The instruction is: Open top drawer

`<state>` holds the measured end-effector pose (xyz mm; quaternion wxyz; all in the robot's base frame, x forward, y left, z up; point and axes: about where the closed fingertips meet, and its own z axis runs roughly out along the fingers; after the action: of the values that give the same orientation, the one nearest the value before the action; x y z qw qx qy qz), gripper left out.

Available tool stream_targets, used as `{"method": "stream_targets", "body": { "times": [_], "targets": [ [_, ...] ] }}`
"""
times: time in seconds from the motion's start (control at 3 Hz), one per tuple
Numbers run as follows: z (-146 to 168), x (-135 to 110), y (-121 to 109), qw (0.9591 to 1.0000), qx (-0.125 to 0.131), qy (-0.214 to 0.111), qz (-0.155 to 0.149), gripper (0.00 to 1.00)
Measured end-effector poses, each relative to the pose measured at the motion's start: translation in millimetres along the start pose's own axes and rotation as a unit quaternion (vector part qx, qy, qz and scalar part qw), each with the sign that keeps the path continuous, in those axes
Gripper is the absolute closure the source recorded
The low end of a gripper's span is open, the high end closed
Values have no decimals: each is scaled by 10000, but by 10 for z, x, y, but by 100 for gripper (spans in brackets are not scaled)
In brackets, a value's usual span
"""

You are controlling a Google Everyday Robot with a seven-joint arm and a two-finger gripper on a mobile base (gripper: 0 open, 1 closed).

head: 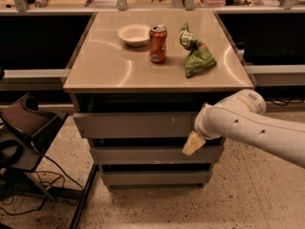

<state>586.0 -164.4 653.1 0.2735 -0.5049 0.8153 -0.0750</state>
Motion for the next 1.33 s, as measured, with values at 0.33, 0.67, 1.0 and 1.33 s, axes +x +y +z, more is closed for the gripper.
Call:
{"method": "stream_targets", "body": {
  "times": [0.33,0.67,1.0,1.33],
  "targets": [
    [3,57,46,9993,-104,104,-334,0],
    [108,-72,-137,9994,-90,42,-323,0],
    [108,-72,-137,9994,-91,41,-323,0],
    [222,-60,-137,9991,-319,-91,-272,0]
  ]
}}
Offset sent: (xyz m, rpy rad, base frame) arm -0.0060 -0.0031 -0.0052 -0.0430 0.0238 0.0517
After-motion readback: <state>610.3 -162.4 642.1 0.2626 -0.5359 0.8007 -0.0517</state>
